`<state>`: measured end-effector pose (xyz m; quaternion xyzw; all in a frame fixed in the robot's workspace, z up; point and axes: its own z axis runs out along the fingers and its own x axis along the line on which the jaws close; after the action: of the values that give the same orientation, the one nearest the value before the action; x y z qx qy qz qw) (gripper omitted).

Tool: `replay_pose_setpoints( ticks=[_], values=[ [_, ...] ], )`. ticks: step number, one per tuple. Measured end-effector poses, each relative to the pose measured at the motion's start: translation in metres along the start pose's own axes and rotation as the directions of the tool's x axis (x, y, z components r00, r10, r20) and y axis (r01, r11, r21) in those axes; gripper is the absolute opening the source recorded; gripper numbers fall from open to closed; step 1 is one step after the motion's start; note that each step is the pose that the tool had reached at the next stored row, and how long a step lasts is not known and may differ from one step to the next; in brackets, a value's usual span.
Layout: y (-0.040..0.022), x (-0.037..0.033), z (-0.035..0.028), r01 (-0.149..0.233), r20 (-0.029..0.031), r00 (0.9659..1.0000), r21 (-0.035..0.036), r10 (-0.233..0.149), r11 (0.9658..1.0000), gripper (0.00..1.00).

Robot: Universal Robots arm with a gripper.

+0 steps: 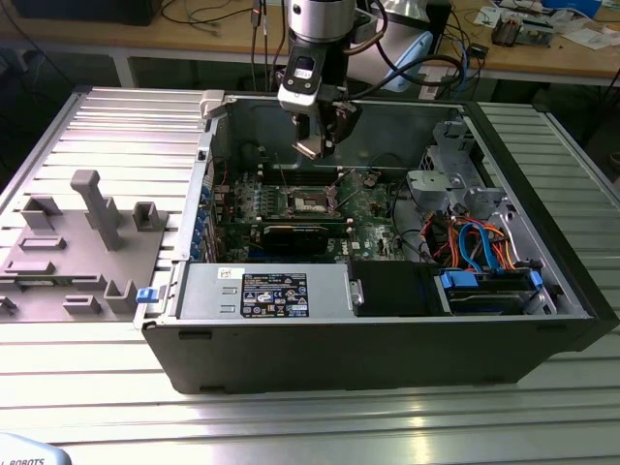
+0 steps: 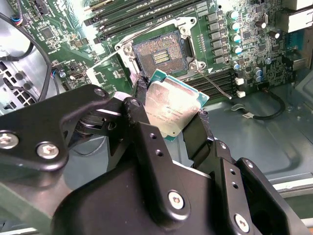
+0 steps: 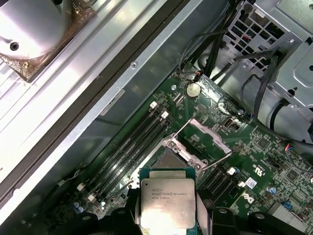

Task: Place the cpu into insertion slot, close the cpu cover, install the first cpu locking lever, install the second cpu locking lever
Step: 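Place the cpu into insertion slot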

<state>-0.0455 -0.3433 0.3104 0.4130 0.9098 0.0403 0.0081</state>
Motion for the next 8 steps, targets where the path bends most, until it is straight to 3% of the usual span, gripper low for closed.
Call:
replay_pose_setpoints(
  ticks=[8],
  values=[
    [0.0000, 0.0000, 0.0000, -0.017, 0.0014, 0.9998, -0.0004, 0.017, 0.9998, 0.54]
  ],
)
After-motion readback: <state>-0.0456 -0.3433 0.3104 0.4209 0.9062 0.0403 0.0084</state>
